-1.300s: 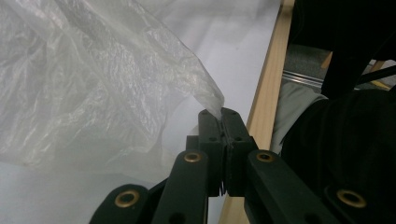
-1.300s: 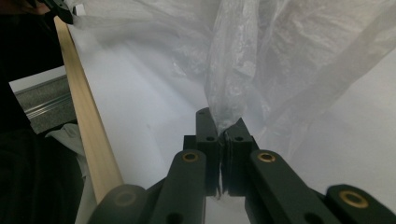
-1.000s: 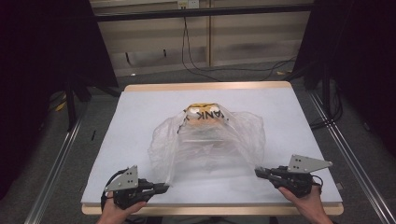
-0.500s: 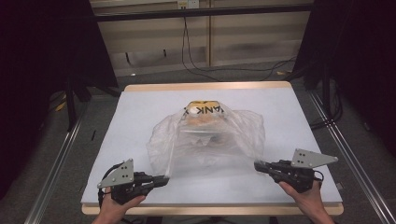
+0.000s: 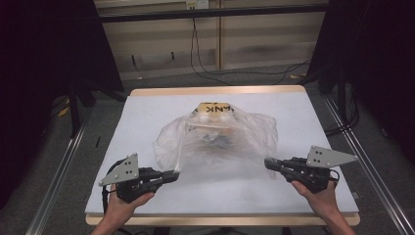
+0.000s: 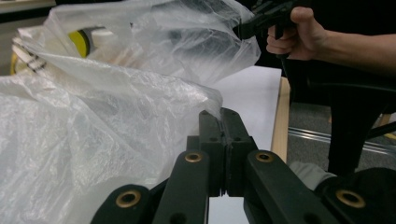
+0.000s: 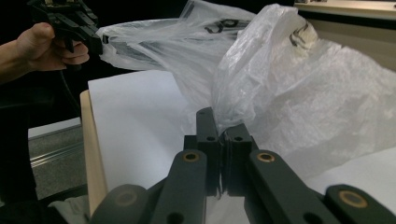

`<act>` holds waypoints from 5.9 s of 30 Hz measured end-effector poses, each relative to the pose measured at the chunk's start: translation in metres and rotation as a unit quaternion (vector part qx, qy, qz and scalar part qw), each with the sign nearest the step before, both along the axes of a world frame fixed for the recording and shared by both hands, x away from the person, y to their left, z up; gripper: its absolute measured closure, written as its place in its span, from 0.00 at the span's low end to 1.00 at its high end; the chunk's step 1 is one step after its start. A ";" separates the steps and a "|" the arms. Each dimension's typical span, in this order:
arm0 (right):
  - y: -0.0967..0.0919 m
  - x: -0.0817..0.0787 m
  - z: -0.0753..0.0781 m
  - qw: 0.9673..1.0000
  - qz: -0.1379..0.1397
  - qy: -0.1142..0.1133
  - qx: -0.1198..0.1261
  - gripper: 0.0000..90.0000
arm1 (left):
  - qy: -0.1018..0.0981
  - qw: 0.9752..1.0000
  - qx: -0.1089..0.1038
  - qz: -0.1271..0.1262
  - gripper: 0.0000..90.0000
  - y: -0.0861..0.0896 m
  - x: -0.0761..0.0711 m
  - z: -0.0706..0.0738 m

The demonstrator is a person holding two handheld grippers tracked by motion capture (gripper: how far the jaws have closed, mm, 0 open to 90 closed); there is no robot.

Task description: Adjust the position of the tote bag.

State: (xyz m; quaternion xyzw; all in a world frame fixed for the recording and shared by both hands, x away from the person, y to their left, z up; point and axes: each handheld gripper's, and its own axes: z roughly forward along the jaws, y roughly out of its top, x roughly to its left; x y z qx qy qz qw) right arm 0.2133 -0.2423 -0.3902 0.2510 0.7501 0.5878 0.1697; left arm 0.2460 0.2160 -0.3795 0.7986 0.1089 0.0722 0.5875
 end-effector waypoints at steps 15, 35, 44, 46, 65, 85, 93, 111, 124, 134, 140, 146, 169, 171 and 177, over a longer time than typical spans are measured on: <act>0.006 0.018 0.033 0.999 0.008 -0.035 0.007 0.97 | -0.028 0.999 -0.016 -0.012 0.99 -0.010 0.016 0.029; 0.004 0.034 0.067 0.998 0.009 -0.063 0.030 0.98 | -0.056 0.997 -0.052 0.012 0.99 -0.005 0.035 0.065; 0.003 0.042 0.085 0.996 0.004 -0.081 0.048 0.98 | -0.073 0.994 -0.074 0.029 0.99 -0.003 0.046 0.083; 0.001 0.046 0.089 0.995 0.002 -0.083 0.053 0.98 | -0.074 0.994 -0.078 0.029 0.99 -0.002 0.050 0.086; -0.019 0.074 0.108 0.990 -0.036 -0.099 0.097 0.98 | -0.083 0.984 -0.134 0.078 1.00 0.031 0.077 0.109; -0.038 0.109 0.137 0.983 -0.107 -0.108 0.099 0.99 | -0.064 0.972 -0.156 0.161 1.00 0.065 0.127 0.115; -0.047 0.118 0.133 0.982 -0.135 -0.090 0.098 0.99 | -0.049 0.968 -0.161 0.187 1.00 0.072 0.131 0.107; -0.053 0.111 0.083 0.985 -0.161 -0.042 0.043 0.99 | -0.031 0.973 -0.107 0.200 1.00 0.076 0.126 0.066; -0.044 0.112 0.051 0.984 -0.175 -0.010 -0.020 0.99 | -0.033 0.975 -0.029 0.216 1.00 0.078 0.126 0.058; -0.046 0.101 0.052 0.986 -0.164 0.003 -0.016 0.99 | -0.032 0.982 -0.013 0.183 1.00 0.089 0.116 0.059; -0.041 0.102 0.046 0.984 -0.172 0.011 -0.034 0.99 | -0.017 0.979 0.014 0.202 1.00 0.080 0.126 0.048; -0.045 0.119 0.022 0.980 -0.185 0.053 -0.057 0.99 | 0.015 0.979 0.037 0.200 1.00 0.074 0.144 0.024; -0.034 0.145 -0.054 0.951 -0.187 0.159 -0.188 1.00 | 0.062 0.972 0.147 0.170 1.00 0.060 0.164 -0.041; -0.031 0.145 -0.055 0.950 -0.185 0.157 -0.196 1.00 | 0.062 0.972 0.149 0.172 1.00 0.060 0.164 -0.043; -0.039 0.137 -0.043 0.971 -0.159 0.115 -0.139 0.99 | 0.053 0.985 0.082 0.140 1.00 0.076 0.158 -0.025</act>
